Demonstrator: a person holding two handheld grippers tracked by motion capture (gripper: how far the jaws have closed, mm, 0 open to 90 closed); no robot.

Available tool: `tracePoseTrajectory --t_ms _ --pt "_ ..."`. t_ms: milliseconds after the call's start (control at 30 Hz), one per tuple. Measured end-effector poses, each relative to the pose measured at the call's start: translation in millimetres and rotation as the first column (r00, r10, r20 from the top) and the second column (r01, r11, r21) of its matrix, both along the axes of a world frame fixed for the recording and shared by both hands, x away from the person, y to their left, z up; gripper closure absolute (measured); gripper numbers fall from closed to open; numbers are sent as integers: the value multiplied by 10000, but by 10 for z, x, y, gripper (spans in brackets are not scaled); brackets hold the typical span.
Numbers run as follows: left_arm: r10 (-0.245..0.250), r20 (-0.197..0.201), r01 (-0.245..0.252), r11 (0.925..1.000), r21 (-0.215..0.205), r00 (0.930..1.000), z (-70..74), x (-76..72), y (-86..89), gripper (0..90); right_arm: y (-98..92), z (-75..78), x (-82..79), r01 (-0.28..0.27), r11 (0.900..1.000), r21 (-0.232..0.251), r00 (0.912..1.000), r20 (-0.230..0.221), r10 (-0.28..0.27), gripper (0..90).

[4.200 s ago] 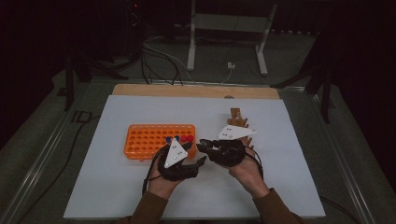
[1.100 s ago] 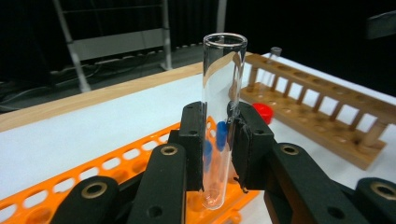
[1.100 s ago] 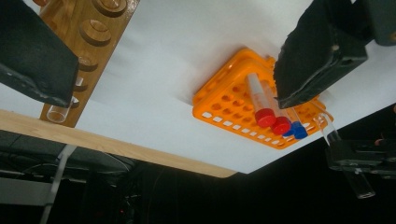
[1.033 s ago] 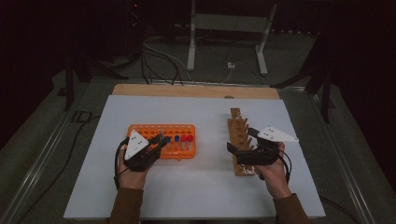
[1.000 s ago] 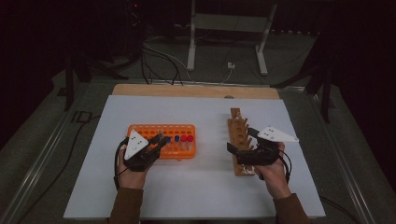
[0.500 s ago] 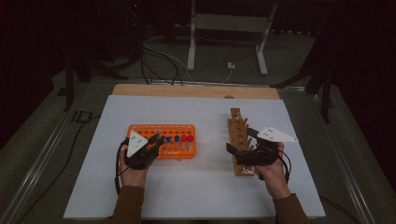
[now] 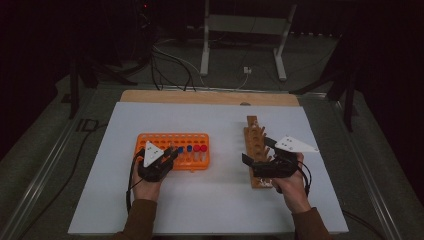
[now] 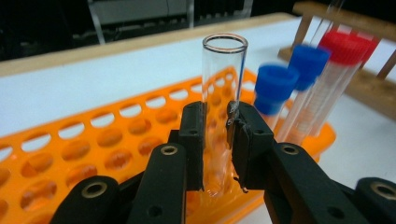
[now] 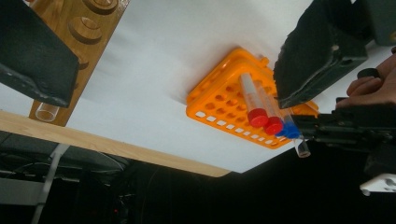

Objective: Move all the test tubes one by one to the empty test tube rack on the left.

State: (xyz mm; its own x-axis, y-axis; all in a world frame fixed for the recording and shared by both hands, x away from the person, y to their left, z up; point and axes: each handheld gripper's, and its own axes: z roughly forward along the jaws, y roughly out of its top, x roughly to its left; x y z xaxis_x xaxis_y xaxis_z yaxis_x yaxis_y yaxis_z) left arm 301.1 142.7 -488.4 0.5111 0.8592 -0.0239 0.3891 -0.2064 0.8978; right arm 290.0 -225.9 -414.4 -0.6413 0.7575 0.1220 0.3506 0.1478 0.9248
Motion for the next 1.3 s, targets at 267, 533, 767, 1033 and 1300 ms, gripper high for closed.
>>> tracePoseTrajectory --t_ms 267,533,767,1033,1300 --pt "-19 -465 35 9994 353 9989 -57 22 -23 760 1 -7 -3 -40 10000 15 10000 -47 40 3" --pt "46 -368 -41 9999 130 9993 -29 3 9 720 6 -12 -2 -80 10000 1 10000 -42 81 3" --pt "71 -80 -72 9997 -220 9999 30 -29 59 724 1 -14 0 -85 10000 4 9999 -61 85 3" --pt "-61 -266 62 10000 12 9996 48 -43 43 769 0 -21 3 -103 9999 6 9999 -92 103 3" --pt "-30 -456 38 9998 170 9990 51 -56 45 770 9 -42 10 -119 9999 -26 9999 -122 119 3"
